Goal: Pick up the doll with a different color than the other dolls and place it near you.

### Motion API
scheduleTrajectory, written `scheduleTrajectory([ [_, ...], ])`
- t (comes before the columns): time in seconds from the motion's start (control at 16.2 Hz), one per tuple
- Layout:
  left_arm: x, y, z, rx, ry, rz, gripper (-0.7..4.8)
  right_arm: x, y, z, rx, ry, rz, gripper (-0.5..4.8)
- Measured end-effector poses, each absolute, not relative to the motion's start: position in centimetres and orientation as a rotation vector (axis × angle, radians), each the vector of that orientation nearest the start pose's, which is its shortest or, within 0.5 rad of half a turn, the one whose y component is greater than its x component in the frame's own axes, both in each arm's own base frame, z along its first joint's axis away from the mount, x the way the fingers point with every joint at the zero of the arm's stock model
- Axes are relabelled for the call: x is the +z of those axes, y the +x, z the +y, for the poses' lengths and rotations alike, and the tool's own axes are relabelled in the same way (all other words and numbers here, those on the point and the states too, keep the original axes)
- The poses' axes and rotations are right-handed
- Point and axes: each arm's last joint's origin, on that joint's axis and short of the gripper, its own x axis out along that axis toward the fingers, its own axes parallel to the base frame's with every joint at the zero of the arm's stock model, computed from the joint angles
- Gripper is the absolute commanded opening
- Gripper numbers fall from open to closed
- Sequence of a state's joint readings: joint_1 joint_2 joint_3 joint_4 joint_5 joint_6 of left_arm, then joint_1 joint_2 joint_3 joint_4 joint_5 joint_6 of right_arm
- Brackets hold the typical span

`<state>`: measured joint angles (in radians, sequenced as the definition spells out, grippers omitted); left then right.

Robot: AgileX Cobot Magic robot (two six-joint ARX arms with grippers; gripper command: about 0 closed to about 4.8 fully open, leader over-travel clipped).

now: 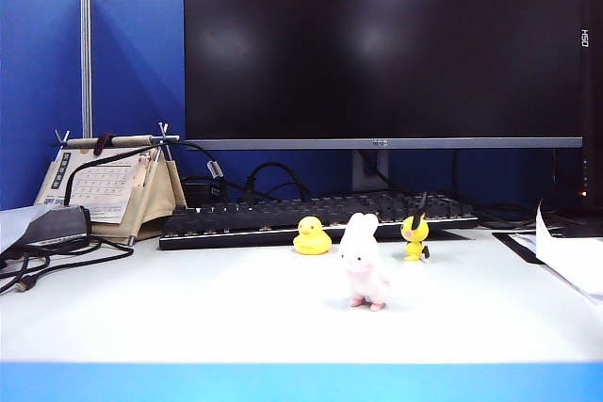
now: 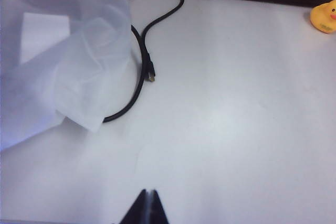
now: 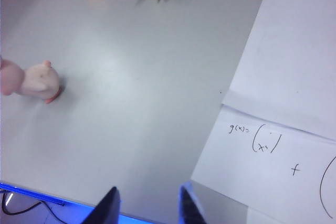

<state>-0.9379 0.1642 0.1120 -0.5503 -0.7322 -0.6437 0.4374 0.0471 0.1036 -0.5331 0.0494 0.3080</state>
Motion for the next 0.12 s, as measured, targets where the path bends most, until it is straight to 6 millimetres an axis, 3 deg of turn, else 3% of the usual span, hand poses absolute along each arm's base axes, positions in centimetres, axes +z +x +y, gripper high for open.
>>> scheduleTrajectory([
  [0.12, 14.32, 6.35, -5.38, -0.06, -0.185, 0.444, -0.05, 14.53, 7.62, 3.4, 0.305, 0.183, 0.519, 1.48],
])
